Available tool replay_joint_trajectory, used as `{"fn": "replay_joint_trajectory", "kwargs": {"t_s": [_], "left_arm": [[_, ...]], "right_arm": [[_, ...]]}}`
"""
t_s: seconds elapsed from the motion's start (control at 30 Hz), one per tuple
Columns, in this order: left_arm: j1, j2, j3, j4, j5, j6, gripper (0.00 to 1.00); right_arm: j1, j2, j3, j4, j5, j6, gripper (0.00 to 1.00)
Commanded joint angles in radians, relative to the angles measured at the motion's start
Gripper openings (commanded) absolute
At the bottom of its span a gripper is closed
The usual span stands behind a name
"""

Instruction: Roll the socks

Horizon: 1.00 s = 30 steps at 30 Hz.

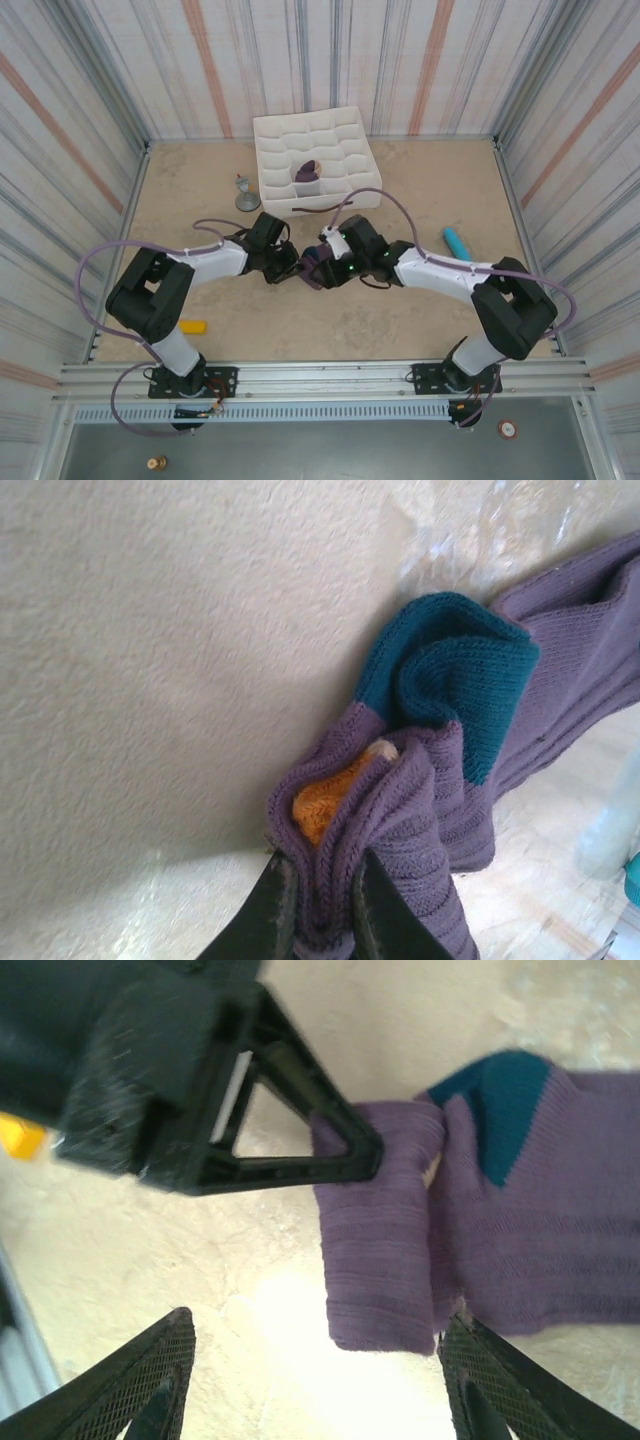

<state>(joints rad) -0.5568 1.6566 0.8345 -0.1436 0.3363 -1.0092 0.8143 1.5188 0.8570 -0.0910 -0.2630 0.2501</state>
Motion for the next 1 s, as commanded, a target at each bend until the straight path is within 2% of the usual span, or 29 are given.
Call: {"fn": "replay_joint_trajectory", "kwargs": {"t_s": [0.0,0.23,0.4,0.77,0.97], "left_arm": [[0.015,-0.035,0.017,-0.115,0.030,0.059,0.00],[0.038,-0.065,0.003,-0.163,0.060,0.094,0.00],[0.039,-0.081,-0.018,-0.172,0.069,0.102,0.00],[0.055,-0.101,-0.065,-0.154,0.107,0.104,0.00],[0.064,-0.109,-0.078,-0.154,0.121,0.114,0.00]], "right_arm": [[0.096,-0.033,-0.040,-0.012,0.259,-0.153,0.68],[0.301,0.019,-0.087,0.115,0.543,-0.320,0.67],[0.417,0.084,-0.125,0.281,0.719,-0.442,0.65],[0.454,0.255,-0.130,0.476,0.857,-0.523,0.64],[0.454,0.342,-0.124,0.534,0.918,-0.539,0.54]]}}
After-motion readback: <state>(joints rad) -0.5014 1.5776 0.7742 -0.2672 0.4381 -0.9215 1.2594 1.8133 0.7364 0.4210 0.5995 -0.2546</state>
